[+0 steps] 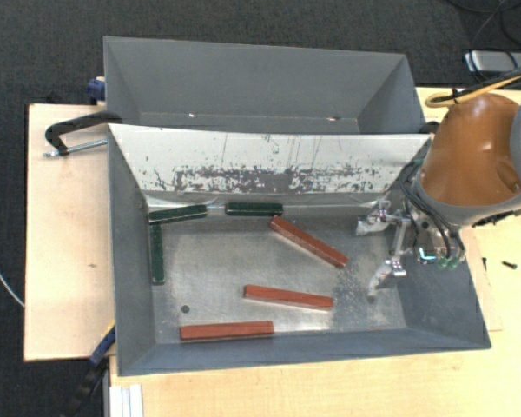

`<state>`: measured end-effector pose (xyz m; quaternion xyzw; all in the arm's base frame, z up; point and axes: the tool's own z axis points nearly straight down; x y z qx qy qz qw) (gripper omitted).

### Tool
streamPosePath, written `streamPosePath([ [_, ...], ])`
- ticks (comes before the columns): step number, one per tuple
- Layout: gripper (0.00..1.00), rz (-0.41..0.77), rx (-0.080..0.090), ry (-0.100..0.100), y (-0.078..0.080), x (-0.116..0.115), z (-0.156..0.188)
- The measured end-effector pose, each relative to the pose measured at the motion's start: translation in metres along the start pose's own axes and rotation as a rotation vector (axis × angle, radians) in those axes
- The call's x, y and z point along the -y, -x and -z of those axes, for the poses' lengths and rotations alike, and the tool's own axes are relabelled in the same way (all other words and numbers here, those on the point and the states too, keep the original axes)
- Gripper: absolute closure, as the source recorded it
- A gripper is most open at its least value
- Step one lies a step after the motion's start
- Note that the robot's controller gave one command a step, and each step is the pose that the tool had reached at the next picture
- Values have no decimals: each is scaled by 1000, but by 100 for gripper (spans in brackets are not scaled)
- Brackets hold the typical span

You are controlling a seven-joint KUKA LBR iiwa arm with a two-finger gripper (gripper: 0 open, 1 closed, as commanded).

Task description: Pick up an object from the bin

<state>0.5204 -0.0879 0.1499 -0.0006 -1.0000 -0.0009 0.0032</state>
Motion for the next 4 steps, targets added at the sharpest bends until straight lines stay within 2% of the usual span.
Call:
streamPosePath([
  [1, 0, 1, 6, -1, 1, 0, 4],
  [2, 100, 136, 6, -2, 43, -30, -73],
  [3, 100, 136, 6, -2, 43, -30, -73],
  [4, 100, 177, 18, -3, 35, -45, 91],
])
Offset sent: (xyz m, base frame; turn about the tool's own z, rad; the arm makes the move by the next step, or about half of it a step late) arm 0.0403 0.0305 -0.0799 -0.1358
